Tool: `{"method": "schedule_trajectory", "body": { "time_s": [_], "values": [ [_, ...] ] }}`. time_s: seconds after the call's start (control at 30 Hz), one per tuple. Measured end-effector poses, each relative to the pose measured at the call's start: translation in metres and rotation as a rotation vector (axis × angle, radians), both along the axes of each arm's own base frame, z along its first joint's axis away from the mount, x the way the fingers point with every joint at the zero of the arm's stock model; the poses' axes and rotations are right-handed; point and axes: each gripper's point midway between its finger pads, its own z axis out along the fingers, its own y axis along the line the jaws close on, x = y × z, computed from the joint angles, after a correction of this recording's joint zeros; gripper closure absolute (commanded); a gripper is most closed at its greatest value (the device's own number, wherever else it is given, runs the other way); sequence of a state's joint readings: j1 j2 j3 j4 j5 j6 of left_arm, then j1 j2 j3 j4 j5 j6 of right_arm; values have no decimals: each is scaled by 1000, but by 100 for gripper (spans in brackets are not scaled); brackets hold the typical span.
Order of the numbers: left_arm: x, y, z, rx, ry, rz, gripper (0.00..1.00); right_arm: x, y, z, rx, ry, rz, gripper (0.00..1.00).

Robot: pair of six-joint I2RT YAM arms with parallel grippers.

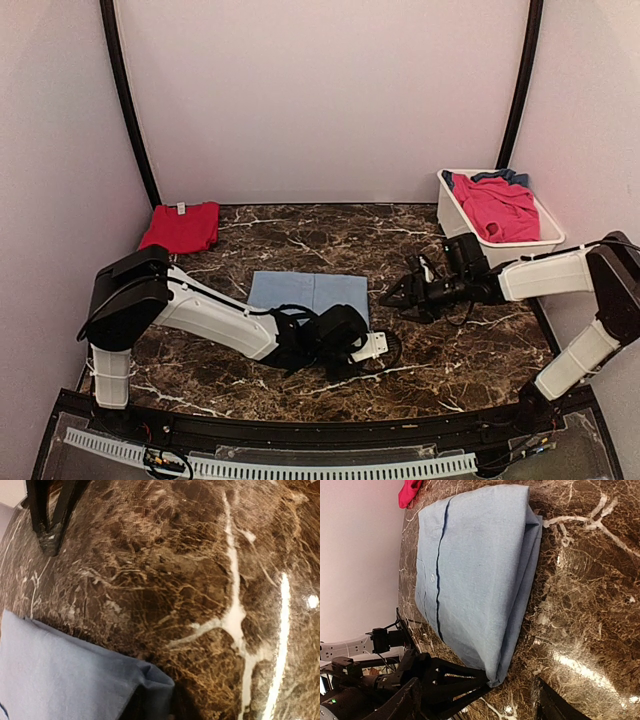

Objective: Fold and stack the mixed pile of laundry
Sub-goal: Pick up the square-folded shirt from the center of the board, then pass from the left arm to the right

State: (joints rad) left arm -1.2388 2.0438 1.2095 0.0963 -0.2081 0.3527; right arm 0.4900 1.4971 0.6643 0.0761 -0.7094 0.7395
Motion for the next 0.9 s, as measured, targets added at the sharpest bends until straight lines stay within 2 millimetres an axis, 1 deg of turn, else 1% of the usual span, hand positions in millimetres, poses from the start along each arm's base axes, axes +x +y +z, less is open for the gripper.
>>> {"method": "schedule_trajectory", "body": {
  "time_s": [0.03, 0.07, 0.23, 0.3, 0.4, 0.47, 0.57, 0.63, 0.7, 0.77, 0.9],
  "values": [
    [1, 1, -1, 5, -7, 3, 98, -1, 0, -2, -2, 6, 1, 28],
    [2, 2, -1, 10, -12, 6, 99, -1, 0, -4, -4, 11, 1, 28],
    [4, 4, -1, 7, -26, 19, 100, -2, 0, -14, -10, 37, 3, 28],
    [2, 8, 0, -1, -24, 18, 100, -2, 1, -16, -7, 43, 5, 28],
    [-4, 15, 12, -31, -15, 8, 100, -1, 3, -20, 2, 60, 6, 27],
    [-7, 17, 25, -65, -13, 3, 100, -2, 6, -24, 6, 74, 11, 27],
    [-7, 17, 49, -129, -18, 4, 100, -3, 9, -30, 12, 98, 15, 25],
    [-6, 15, 59, -160, -22, 5, 100, -6, 14, -34, 22, 115, 24, 24],
    [-6, 14, 62, -172, -21, 3, 100, -9, 20, -37, 29, 134, 32, 23],
    [-7, 14, 60, -173, -17, -1, 100, -11, 25, -40, 38, 151, 39, 22],
    [-9, 15, 58, -170, -12, -6, 100, -12, 33, -36, 68, 163, 39, 19]
  ]
}}
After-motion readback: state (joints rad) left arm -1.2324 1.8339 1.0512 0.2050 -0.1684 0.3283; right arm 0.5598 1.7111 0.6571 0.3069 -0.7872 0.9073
